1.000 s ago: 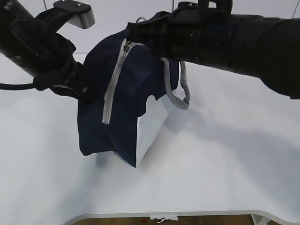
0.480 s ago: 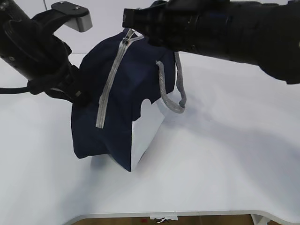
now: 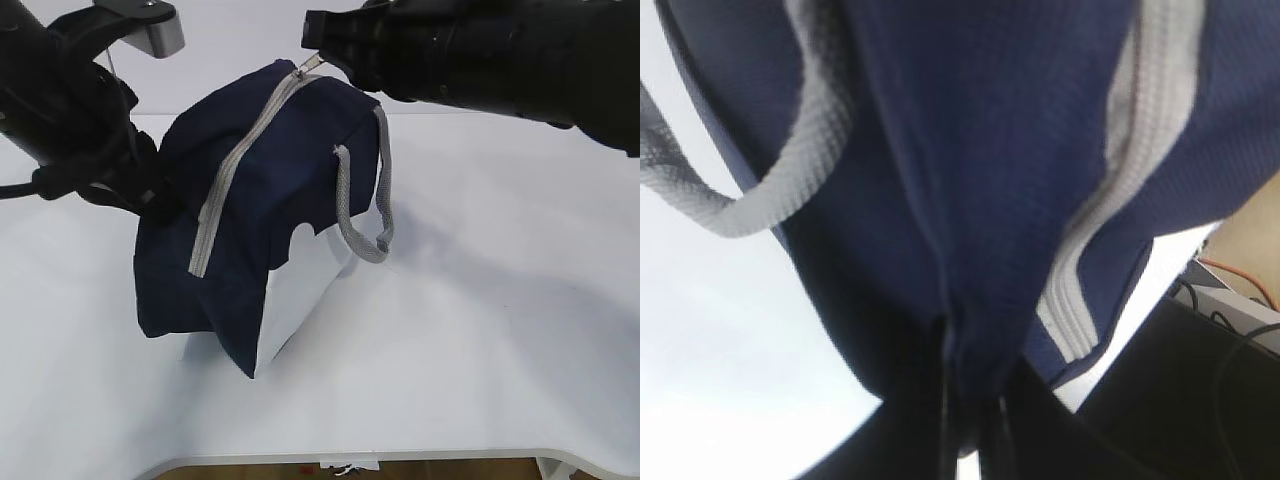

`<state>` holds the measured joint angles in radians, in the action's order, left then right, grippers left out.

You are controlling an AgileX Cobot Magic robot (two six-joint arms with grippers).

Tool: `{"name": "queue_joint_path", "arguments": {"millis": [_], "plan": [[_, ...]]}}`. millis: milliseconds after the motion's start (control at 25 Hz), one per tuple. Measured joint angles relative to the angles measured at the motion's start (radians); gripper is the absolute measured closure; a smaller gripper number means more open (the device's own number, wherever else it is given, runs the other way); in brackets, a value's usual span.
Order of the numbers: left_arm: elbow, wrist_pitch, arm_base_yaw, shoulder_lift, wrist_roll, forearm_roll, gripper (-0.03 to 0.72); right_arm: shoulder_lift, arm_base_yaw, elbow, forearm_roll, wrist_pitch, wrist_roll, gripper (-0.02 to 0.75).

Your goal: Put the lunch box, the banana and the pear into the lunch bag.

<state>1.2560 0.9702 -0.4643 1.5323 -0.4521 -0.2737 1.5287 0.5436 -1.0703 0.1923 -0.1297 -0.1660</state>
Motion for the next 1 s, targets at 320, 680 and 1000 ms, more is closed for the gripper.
{"name": "queue_joint_path", "arguments": {"millis": [320,680,1000], "plan": [[0.000,0.041,0.000,-0.014,-0.002,0.009,0.694,0.031,-0.043,-0.004,0.026,0.001,0.000,0.737],[0.000,0.083,0.000,-0.016,-0.002,0.014,0.694,0.094,-0.076,-0.015,0.054,-0.005,0.000,0.737],[0.000,0.088,0.000,-0.024,-0.002,0.017,0.694,0.150,-0.115,-0.094,0.068,0.003,0.000,0.737]]}}
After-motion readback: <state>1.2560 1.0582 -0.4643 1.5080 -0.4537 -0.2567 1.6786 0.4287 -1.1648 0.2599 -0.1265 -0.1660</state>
